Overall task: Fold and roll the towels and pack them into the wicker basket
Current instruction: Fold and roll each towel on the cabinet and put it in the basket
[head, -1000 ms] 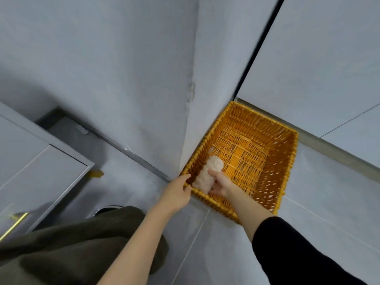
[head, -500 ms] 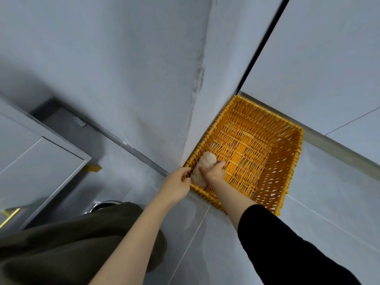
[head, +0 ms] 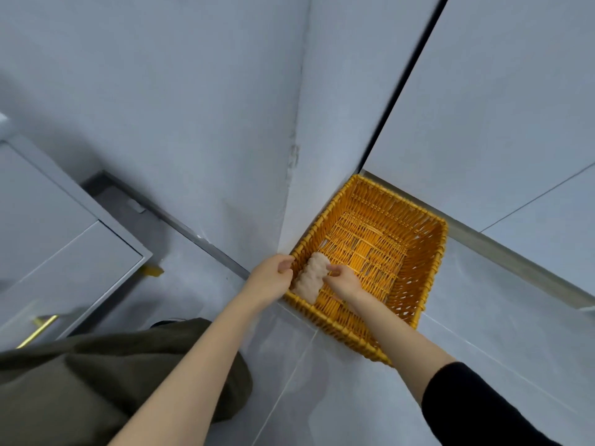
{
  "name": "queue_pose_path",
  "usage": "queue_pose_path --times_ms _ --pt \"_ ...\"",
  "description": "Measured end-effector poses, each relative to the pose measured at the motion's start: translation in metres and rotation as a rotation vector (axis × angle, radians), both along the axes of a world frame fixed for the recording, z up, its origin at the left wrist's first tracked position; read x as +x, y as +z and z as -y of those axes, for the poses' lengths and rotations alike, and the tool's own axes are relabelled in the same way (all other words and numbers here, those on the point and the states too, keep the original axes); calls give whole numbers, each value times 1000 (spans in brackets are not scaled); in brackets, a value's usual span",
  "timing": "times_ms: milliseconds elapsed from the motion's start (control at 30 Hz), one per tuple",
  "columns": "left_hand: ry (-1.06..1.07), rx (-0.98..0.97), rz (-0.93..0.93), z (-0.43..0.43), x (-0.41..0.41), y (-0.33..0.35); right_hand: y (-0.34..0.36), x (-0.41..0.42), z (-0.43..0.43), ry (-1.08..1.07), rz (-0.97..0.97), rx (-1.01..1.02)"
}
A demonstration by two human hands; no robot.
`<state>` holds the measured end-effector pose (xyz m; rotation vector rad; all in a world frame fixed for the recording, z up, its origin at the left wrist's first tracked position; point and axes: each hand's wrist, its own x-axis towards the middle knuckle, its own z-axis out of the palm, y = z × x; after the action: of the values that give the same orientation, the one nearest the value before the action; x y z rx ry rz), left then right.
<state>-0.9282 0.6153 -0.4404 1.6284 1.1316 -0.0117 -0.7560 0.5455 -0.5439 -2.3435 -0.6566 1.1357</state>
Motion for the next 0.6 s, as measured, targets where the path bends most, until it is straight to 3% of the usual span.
queue_pose_path --times_ms 233,367,600 --pt "-99 62 -4 3 -8 66 126 -22 29 174 -195 262" --pt "-129 181 11 3 -32 117 208 -45 45 320 -180 413" --pt "82 348 179 5 -121 207 322 -107 38 530 -105 668"
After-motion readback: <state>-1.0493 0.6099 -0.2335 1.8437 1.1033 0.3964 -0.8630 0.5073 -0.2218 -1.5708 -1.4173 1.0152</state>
